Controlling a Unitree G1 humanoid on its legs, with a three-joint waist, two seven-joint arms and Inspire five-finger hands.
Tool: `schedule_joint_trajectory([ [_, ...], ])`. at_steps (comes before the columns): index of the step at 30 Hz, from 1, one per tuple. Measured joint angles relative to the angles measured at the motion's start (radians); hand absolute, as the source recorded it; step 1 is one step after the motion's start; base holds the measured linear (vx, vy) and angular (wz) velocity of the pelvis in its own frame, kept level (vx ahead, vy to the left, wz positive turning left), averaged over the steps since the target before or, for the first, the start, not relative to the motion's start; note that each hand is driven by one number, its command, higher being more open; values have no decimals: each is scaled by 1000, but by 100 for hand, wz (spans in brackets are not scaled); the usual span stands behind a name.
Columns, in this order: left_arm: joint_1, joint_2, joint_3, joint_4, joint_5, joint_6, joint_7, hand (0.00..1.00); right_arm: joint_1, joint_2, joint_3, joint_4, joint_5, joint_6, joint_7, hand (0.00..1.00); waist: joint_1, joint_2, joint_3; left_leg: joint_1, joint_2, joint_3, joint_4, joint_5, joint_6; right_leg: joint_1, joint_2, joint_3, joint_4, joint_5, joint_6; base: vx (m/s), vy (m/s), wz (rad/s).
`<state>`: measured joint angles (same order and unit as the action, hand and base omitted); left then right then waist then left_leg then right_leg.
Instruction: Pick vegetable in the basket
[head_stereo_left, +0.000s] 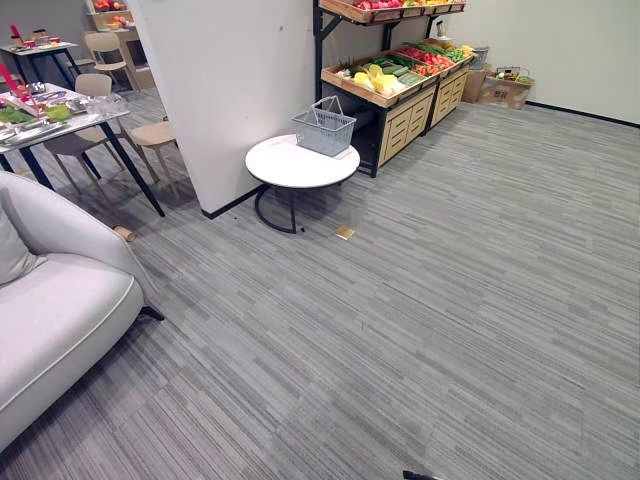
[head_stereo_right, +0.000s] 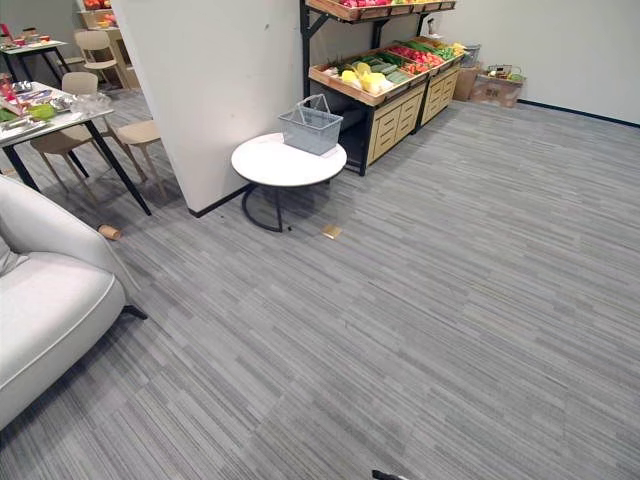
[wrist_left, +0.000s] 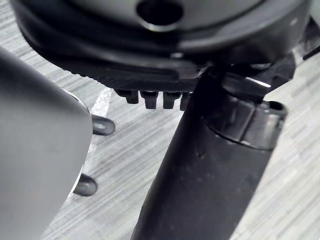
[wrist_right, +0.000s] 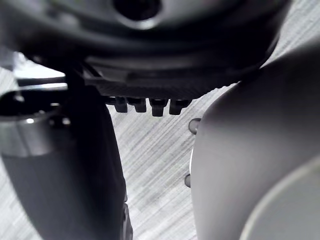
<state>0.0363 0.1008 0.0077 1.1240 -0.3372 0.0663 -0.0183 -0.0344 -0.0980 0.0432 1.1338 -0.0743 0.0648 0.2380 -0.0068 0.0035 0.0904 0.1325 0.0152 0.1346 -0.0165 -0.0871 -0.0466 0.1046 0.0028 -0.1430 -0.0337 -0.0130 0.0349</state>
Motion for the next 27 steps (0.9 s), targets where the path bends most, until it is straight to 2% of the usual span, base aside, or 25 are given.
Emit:
schedule_joint_trajectory([
  [5,-1,7,-36,1,30,1,-55,100,-11,-2,54,1,-12,9,21,100,0,1,-1,8,0,-1,1,0,0,8,-3,-12,8,-3,5,-40,-11,3],
  [15,-2,9,-92,11,73,-59,-78,100,-11,-5,55,9,-2,40,20,100,0,5,-10,20,0,3,-2,-1,1,19,-4,-22,2,-3,3,-34,-13,1],
  [27,-2,14,-110,20,72,-66,-80,100,-10,-3,35,20,36,47,21,100,1,-2,-28,24,-2,11,-23,0,2,23,-2,-34,-20,-2,2,8,-5,0],
])
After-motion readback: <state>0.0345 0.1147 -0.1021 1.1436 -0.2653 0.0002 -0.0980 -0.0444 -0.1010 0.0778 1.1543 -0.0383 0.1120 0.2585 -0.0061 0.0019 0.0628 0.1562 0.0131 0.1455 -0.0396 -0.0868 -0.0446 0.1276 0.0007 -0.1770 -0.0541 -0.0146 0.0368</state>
